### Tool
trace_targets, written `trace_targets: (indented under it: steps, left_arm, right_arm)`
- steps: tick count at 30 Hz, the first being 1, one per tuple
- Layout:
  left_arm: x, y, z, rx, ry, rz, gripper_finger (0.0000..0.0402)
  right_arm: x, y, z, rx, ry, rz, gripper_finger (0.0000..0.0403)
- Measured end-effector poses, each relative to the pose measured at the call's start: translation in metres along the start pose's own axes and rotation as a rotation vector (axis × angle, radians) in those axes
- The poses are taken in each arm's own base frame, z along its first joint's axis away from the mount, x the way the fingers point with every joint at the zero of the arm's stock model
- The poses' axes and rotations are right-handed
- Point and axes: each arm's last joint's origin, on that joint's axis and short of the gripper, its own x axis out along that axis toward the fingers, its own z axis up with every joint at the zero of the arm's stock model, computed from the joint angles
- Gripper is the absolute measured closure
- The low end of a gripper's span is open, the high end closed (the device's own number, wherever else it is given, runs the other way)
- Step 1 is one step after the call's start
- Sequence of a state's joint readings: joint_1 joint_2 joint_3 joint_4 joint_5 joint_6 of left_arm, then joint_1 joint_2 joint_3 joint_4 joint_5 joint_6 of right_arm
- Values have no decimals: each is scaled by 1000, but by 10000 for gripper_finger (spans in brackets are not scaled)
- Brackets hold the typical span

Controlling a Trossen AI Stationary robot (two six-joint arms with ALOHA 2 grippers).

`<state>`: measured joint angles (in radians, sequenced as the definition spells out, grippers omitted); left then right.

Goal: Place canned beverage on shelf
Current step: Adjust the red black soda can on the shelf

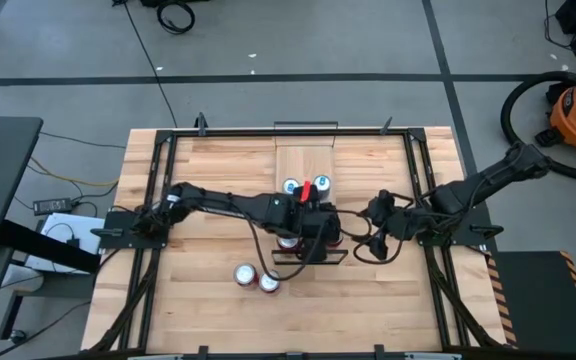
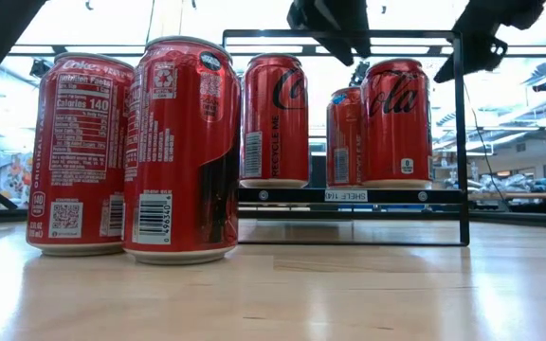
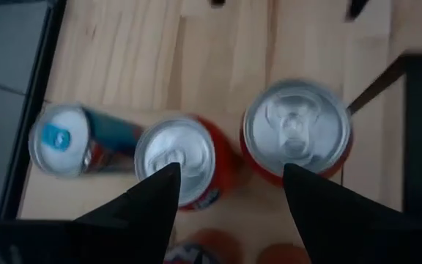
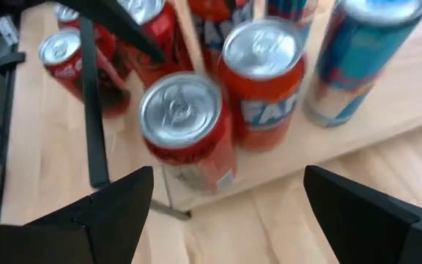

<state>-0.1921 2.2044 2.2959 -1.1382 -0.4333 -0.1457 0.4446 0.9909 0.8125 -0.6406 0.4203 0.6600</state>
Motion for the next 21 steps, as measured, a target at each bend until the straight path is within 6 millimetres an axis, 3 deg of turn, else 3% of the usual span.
trace_targets:
  steps: [11,21]
  left_arm:
    - [6,-5,-3,-31,17,45,148]
    - [6,-5,-1,-37,4,41,148]
  right_arm:
    - [25,-3,-18,15,9,-5,39]
    - [37,-12,-19,43,-8,-27,39]
